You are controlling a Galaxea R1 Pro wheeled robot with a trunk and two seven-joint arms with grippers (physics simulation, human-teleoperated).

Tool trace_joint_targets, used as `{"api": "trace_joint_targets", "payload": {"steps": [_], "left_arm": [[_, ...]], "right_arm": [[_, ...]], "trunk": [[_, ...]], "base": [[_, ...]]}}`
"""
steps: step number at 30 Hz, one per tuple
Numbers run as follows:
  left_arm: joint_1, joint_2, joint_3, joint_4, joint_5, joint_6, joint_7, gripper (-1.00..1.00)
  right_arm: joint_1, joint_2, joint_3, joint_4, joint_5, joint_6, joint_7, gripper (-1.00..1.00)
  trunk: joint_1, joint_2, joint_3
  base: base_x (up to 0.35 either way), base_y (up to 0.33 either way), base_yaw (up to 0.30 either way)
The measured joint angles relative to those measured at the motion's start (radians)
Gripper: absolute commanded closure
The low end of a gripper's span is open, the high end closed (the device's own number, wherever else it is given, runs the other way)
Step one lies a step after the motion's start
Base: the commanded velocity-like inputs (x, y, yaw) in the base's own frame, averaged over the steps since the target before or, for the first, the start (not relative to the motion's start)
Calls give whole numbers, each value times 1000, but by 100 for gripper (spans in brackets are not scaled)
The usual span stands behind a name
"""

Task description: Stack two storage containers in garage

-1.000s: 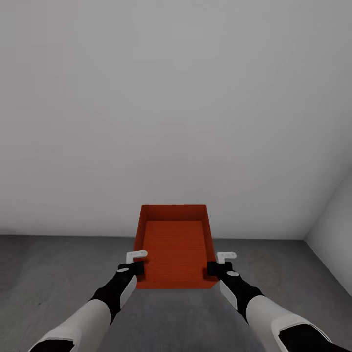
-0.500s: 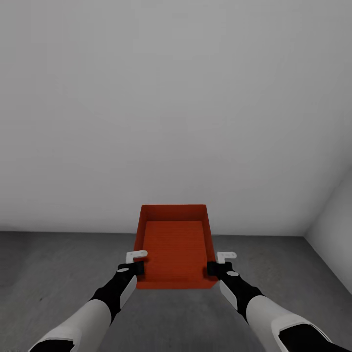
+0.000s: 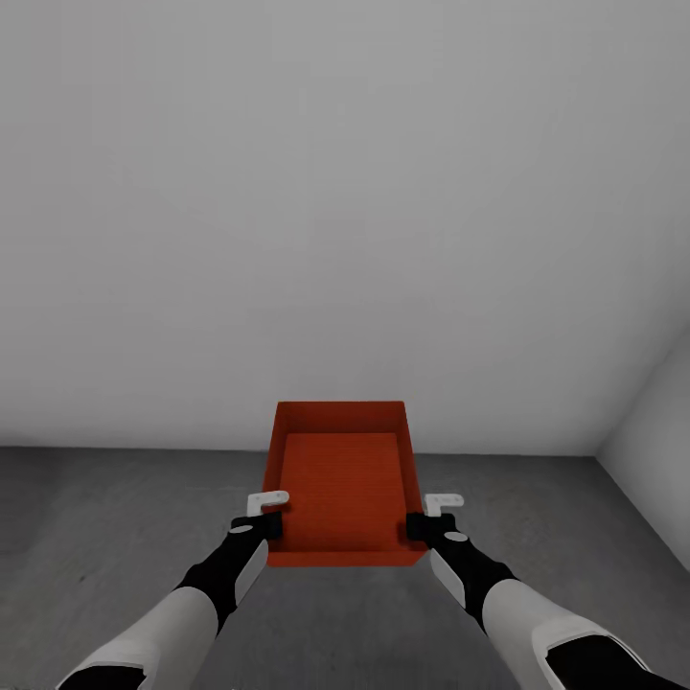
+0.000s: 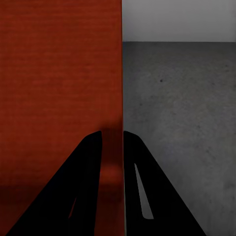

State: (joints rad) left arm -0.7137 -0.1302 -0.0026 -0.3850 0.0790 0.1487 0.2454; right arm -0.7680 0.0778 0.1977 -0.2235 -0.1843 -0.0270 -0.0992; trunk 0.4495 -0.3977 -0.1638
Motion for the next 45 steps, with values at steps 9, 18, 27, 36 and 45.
{"api": "trace_joint_targets", "payload": {"steps": [9, 18, 27, 36, 45], "left_arm": [[0, 0, 0, 0, 0, 0, 0, 100], [0, 0, 0, 0, 0, 0, 0, 100], [0, 0, 0, 0, 0, 0, 0, 100], [0, 0, 0, 0, 0, 0, 0, 100], [0, 1, -1, 1, 0, 2, 0, 100]], "right_arm": [[0, 0, 0, 0, 0, 0, 0, 100], [0, 0, 0, 0, 0, 0, 0, 100], [0, 0, 0, 0, 0, 0, 0, 100], [0, 0, 0, 0, 0, 0, 0, 100], [0, 1, -1, 3, 0, 0, 0, 100]], "trunk": [[0, 0, -14], [0, 0, -29], [0, 0, -43], [0, 0, -58], [0, 0, -72]], "base": [[0, 0, 0], [0, 0, 0], [0, 0, 0], [0, 0, 0], [0, 0, 0]]}}
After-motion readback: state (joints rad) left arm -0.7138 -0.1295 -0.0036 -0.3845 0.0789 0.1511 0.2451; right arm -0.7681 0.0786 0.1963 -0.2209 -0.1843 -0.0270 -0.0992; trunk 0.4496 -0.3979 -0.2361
